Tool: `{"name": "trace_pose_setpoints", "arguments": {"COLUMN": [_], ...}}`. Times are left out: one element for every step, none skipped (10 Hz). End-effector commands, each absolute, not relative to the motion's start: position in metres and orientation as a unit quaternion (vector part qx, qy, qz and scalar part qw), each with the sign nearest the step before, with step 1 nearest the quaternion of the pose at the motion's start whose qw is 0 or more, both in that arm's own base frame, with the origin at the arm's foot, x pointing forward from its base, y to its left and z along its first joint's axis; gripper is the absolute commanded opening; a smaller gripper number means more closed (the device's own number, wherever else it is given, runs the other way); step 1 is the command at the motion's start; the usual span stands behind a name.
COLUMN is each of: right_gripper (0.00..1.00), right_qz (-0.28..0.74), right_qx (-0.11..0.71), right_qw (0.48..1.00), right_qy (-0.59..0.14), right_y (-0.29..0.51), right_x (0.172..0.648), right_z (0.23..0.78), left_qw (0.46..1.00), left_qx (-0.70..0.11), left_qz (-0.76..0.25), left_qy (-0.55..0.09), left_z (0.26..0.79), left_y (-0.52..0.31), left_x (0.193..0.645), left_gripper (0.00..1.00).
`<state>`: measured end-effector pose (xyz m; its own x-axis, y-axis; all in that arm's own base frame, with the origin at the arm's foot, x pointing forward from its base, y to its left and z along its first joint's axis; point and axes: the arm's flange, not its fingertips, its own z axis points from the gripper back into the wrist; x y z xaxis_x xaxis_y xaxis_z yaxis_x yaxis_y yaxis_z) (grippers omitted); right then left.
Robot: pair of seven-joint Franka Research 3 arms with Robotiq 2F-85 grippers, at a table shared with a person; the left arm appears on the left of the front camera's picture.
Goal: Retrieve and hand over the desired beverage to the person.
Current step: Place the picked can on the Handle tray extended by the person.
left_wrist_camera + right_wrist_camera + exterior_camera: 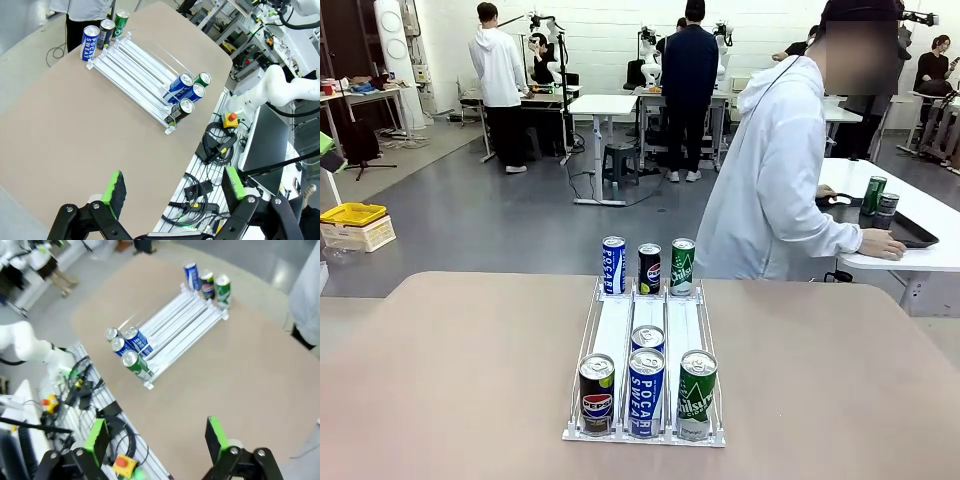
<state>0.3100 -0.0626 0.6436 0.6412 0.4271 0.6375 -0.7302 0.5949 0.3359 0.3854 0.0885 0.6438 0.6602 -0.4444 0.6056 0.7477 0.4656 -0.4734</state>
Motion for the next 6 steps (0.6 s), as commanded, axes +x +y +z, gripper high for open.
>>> {"name": "trace_pose_setpoints", "arguments": {"right_gripper": [1.00, 1.00, 1.00, 1.00, 1.00, 1.00], "right_qz": [0.322, 0.314, 0.314, 0.315, 0.294, 0.310], "right_qx": [0.285, 0.277, 0.267, 0.263, 0.261, 0.269], "right_qw": [0.852, 0.852, 0.850, 0.851, 0.865, 0.859], "right_qy": [-0.298, -0.315, -0.329, -0.328, -0.313, -0.308], "right_y": [-0.060, -0.060, -0.061, -0.060, -0.062, -0.069], "right_x": [0.299, 0.295, 0.289, 0.289, 0.297, 0.293], "right_z": [0.620, 0.616, 0.613, 0.611, 0.609, 0.619], "left_qw": [0.824, 0.824, 0.824, 0.824, 0.824, 0.824], "left_qx": [-0.378, -0.378, -0.378, -0.378, -0.378, -0.378], "left_qz": [-0.366, -0.366, -0.366, -0.366, -0.366, -0.366], "left_qy": [-0.211, -0.211, -0.211, -0.211, -0.211, -0.211], "left_z": [0.644, 0.644, 0.644, 0.644, 0.644, 0.644], "left_y": [0.090, 0.090, 0.090, 0.090, 0.090, 0.090], "left_x": [0.385, 0.385, 0.385, 0.385, 0.385, 0.385], "left_gripper": [1.00, 1.00, 1.00, 1.00, 1.00, 1.00]}}
